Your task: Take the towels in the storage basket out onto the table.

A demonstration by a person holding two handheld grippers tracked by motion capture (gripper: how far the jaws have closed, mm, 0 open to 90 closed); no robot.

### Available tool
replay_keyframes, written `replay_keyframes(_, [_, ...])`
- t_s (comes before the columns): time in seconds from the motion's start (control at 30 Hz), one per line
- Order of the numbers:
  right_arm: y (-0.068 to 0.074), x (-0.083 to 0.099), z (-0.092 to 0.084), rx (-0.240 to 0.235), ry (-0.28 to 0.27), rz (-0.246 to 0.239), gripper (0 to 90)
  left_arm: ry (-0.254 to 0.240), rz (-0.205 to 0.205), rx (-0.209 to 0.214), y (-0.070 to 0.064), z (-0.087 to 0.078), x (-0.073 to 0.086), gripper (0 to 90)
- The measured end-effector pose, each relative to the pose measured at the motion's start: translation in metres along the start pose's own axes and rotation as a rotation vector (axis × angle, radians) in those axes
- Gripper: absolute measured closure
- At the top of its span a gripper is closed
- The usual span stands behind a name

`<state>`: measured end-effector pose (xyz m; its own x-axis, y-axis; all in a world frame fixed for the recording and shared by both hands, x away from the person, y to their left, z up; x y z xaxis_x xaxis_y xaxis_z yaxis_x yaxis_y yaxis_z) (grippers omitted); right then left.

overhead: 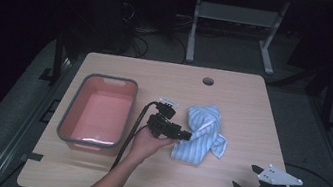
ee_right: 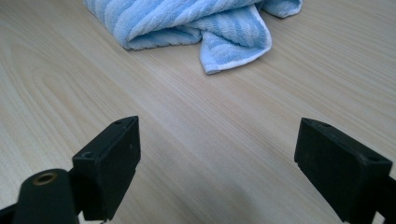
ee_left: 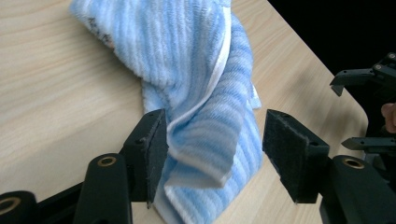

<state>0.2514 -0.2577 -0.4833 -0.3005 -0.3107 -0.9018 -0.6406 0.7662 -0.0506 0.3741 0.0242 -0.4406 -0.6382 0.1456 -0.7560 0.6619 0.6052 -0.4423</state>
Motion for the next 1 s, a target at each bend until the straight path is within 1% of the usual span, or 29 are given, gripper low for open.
replay_keyframes(0.03, [0.000,0.000,0.000,-0.001,0.001,0.002,13.8,-0.004,-0.009,-0.001,0.001,-0.002,0.001,38.6])
replay_keyframes(0.07, [0.000,0.000,0.000,0.000,0.002,0.001,13.8,-0.005,-0.004,0.000,0.002,-0.005,0.002,38.6])
replay_keyframes(0.1, [0.000,0.000,0.000,0.000,0.002,0.001,13.8,-0.005,-0.004,0.000,0.002,-0.005,0.002,38.4])
replay_keyframes(0.13, [-0.001,0.000,0.001,0.001,0.004,-0.001,13.8,-0.015,-0.014,0.004,0.003,-0.008,0.003,38.2])
replay_keyframes(0.2, [-0.001,0.000,0.001,0.001,0.004,-0.003,13.8,-0.013,-0.006,0.001,0.003,-0.011,0.005,37.9])
replay_keyframes(0.33, [-0.002,0.001,0.002,0.001,0.008,-0.002,13.8,-0.017,-0.004,0.003,0.003,-0.015,0.007,36.8])
replay_keyframes(0.4, [-0.003,0.001,0.002,0.002,0.009,-0.004,13.8,-0.024,-0.009,0.004,0.003,-0.020,0.009,35.8])
replay_keyframes(0.5, [-0.002,0.001,0.002,0.002,0.010,-0.004,13.8,-0.031,-0.013,0.005,0.003,-0.023,0.011,35.3])
replay_keyframes(0.57, [-0.002,0.001,0.003,0.001,0.013,-0.003,13.8,-0.033,-0.009,0.009,0.003,-0.026,0.013,35.1])
replay_keyframes(0.6, [-0.002,0.001,0.003,0.002,0.016,-0.005,13.8,-0.043,-0.012,0.008,0.002,-0.029,0.014,34.9])
replay_keyframes(0.63, [-0.002,0.001,0.003,0.002,0.016,-0.005,13.8,-0.043,-0.012,0.008,0.002,-0.029,0.014,34.9])
replay_keyframes(0.67, [-0.002,0.002,0.003,0.001,0.015,-0.005,13.8,-0.050,-0.014,0.014,0.001,-0.030,0.015,34.9])
replay_keyframes(0.8, [-0.002,0.002,0.004,0.001,0.018,-0.004,13.8,-0.062,-0.005,0.026,-0.003,-0.035,0.018,34.2])
replay_keyframes(0.83, [-0.002,0.002,0.004,0.001,0.018,-0.004,13.8,-0.064,-0.006,0.023,-0.003,-0.036,0.019,33.9])
replay_keyframes(0.9, [-0.002,0.002,0.003,0.002,0.018,-0.006,13.8,-0.065,0.005,0.019,-0.005,-0.039,0.021,32.7])
replay_keyframes(0.93, [-0.002,0.002,0.003,0.001,0.018,-0.007,13.8,-0.061,0.017,0.026,-0.009,-0.042,0.024,32.4])
replay_keyframes(1.0, [-0.002,0.002,0.003,0.001,0.018,-0.006,13.8,-0.061,0.022,0.026,-0.010,-0.043,0.025,31.8])
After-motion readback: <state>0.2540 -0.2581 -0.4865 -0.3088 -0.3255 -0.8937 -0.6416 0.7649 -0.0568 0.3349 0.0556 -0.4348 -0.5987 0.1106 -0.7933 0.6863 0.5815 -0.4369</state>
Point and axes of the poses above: each handheld gripper's, and its own axes: z roughly forward along the jaws, x roughly out of its underside, y roughly to its left, the point moved 5 cm from there along z, roughly forward along the jaws, and after that the axes turned 14 degrees about -y, right-handed, at the moved point
